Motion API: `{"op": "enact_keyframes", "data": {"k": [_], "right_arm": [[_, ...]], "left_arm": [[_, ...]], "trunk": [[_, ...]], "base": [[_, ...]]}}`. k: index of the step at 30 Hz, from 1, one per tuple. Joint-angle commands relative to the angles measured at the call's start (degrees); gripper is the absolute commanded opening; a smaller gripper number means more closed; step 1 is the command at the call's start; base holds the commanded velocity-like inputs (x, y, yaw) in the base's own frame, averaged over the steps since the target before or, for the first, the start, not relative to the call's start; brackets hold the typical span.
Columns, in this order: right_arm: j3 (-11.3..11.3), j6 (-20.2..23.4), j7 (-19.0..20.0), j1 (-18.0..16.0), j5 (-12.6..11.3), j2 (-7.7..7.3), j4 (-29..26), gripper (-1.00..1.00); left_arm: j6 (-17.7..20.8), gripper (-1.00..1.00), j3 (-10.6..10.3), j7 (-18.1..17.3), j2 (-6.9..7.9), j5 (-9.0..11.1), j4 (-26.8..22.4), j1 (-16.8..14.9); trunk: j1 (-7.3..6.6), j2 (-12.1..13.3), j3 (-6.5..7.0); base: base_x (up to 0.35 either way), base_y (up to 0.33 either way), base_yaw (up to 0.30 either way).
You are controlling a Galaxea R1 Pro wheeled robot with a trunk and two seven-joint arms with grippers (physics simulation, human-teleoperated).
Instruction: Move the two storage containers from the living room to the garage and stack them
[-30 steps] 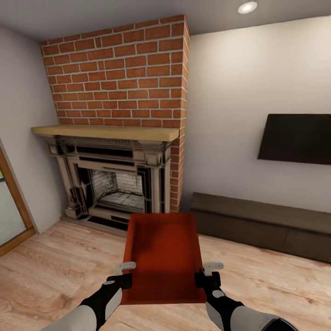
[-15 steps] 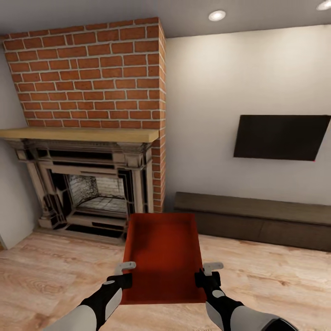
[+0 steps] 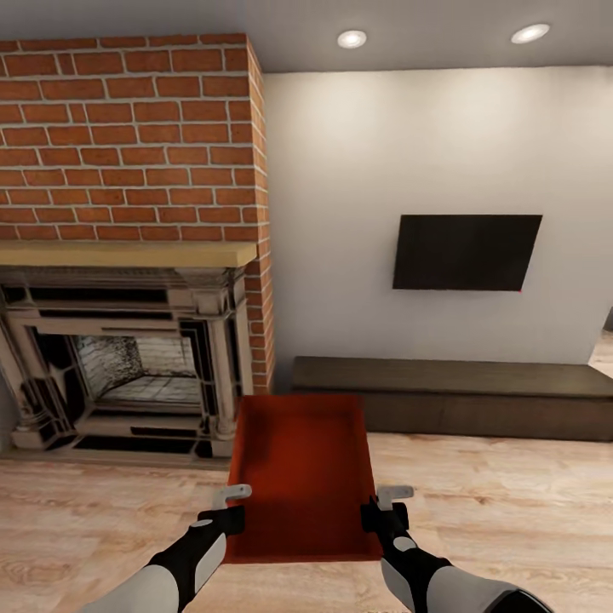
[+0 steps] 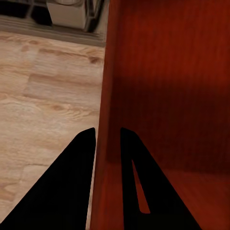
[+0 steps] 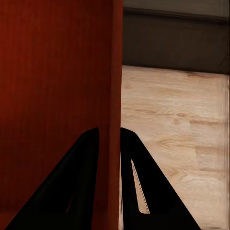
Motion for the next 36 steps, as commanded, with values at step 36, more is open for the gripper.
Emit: {"op": "enact_keyframes", "data": {"k": [36], "right_arm": [[-2.25,-0.16,-0.07,-0.06,-0.45,0.03,0.03,-1.00]], "left_arm": [[0.34,-1.00,1.10,1.02,0.05,-0.53,0.01,-0.01]], "trunk": [[0.02,-0.09,0.88]], "base": [[0.000,0.000,-0.276]]}}
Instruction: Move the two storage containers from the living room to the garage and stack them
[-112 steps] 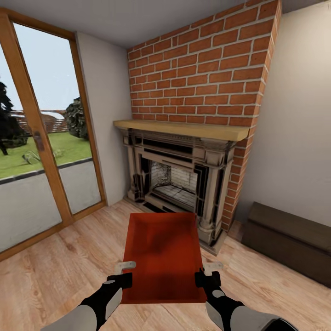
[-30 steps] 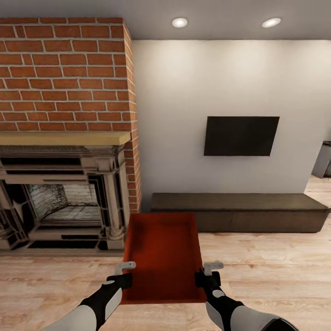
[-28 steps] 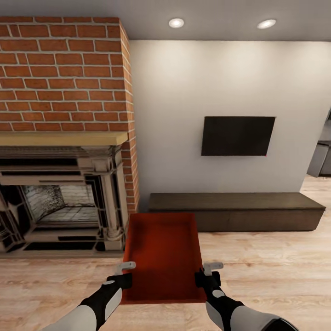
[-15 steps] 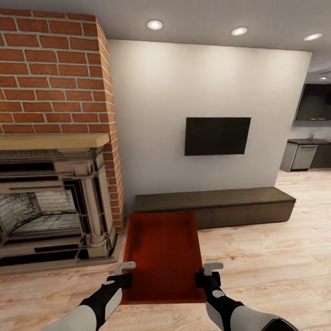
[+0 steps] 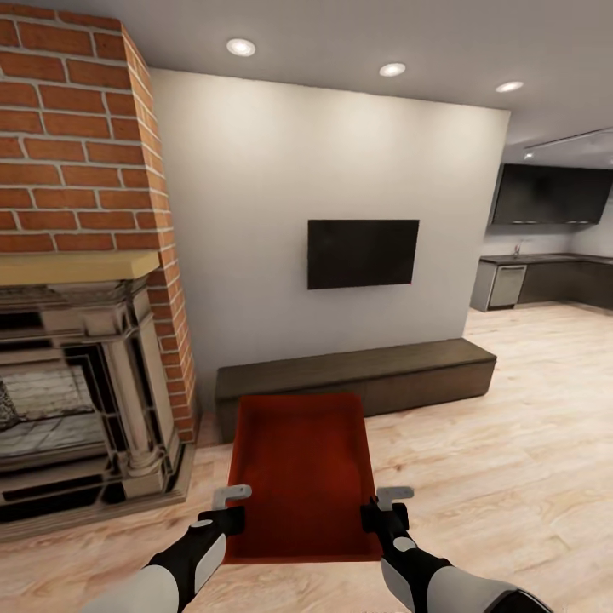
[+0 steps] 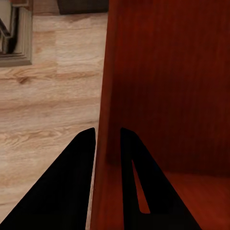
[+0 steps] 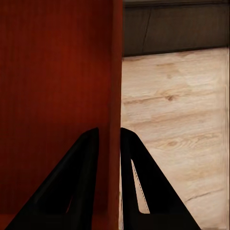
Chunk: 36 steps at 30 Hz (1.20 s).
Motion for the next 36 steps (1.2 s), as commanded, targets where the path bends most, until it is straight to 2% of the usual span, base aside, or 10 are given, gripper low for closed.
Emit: {"op": "enact_keyframes", "data": {"k": [1,36], "right_arm": [[-2.43,-0.17,-0.10,-0.08,-0.21,0.02,-0.06,-1.00],[-2.43,-0.17,-0.08,-0.08,-0.21,0.02,-0.06,-1.00]], "left_arm": [[0.32,-1.00,0.83,1.08,0.08,-0.22,-0.16,0.00],[0.32,-1.00,0.86,1.07,0.21,-0.13,-0.38,0.00]], "trunk": [[0.02,-0.09,-0.07],[0.02,-0.09,0.88]], "base": [[0.000,0.000,-0.276],[0.000,0.000,-0.276]]}}
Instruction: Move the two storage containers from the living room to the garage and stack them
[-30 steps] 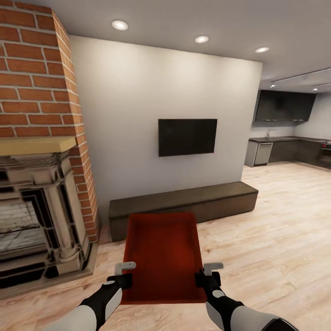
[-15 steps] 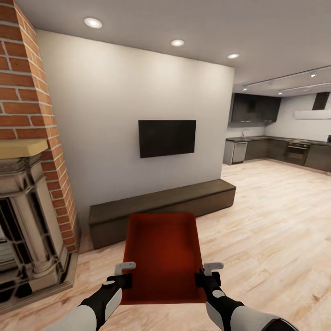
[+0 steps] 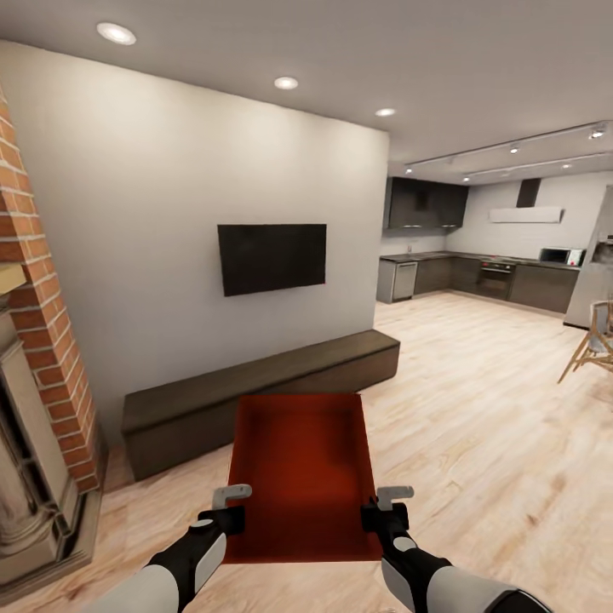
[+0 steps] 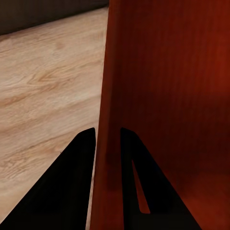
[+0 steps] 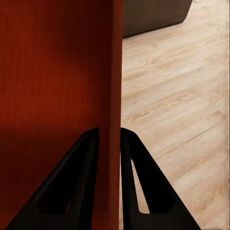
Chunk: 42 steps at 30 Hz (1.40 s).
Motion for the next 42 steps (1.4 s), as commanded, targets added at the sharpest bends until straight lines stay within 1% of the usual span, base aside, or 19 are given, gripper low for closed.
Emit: {"op": "enact_keyframes", "data": {"k": [1,24,37,42], "right_arm": [[-2.39,-0.11,-0.08,-0.06,-0.20,0.02,-0.02,-1.00],[-2.39,-0.11,-0.08,-0.06,-0.20,0.02,-0.02,-1.00],[-2.39,-0.10,-0.16,-0.06,-0.17,0.11,-0.02,-1.00],[-2.39,-0.11,-0.17,-0.06,-0.20,0.11,-0.02,-1.00]], "left_arm": [[0.31,-1.00,1.08,0.96,0.23,-0.33,-0.25,-0.01],[0.31,-1.00,1.09,0.96,0.26,-0.27,-0.37,-0.01],[0.31,-1.00,1.07,0.96,0.26,-0.27,-0.24,-0.01],[0.31,-1.00,1.07,0.96,0.26,-0.27,-0.28,-0.01]], "trunk": [[0.02,-0.10,-0.08],[0.02,-0.10,0.55],[0.02,-0.10,0.58],[0.02,-0.10,0.58]], "base": [[0.000,0.000,-0.276],[0.000,0.000,-0.276],[0.000,0.000,-0.035],[0.000,0.000,-0.193]]}}
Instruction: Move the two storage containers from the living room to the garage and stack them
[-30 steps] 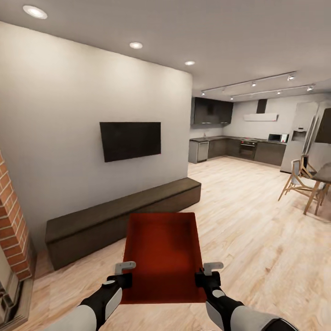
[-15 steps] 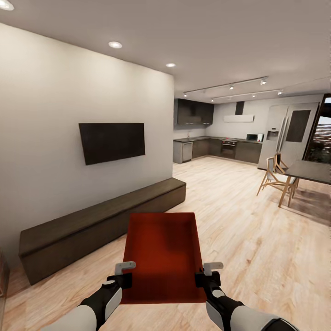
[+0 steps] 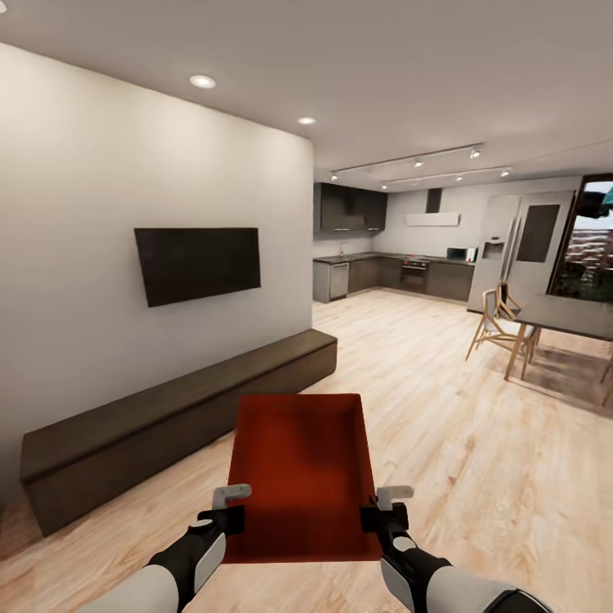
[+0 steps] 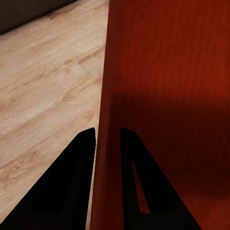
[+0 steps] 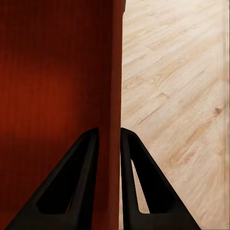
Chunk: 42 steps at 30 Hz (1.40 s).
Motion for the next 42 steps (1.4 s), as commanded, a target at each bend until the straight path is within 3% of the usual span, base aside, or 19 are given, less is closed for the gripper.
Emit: {"op": "enact_keyframes", "data": {"k": [1,27,42], "right_arm": [[-2.47,-0.08,-0.06,-0.06,-0.11,0.03,-0.02,-1.00],[-2.47,-0.08,-0.07,-0.06,-0.14,0.03,-0.02,-1.00],[-2.50,0.00,-0.07,-0.06,-0.14,0.03,-0.02,-1.00]], "left_arm": [[0.31,-1.00,1.18,1.07,0.16,-0.40,-0.25,-0.01],[0.31,-1.00,1.15,1.09,0.16,-0.46,-0.22,-0.01],[0.31,-1.00,1.10,1.10,0.09,-0.57,0.08,-0.01]], "trunk": [[0.02,-0.10,-0.11],[0.02,-0.10,-0.11],[0.02,-0.10,-0.11]], "base": [[0.000,0.000,-0.267],[0.000,0.000,-0.283],[0.037,0.000,-0.033]]}}
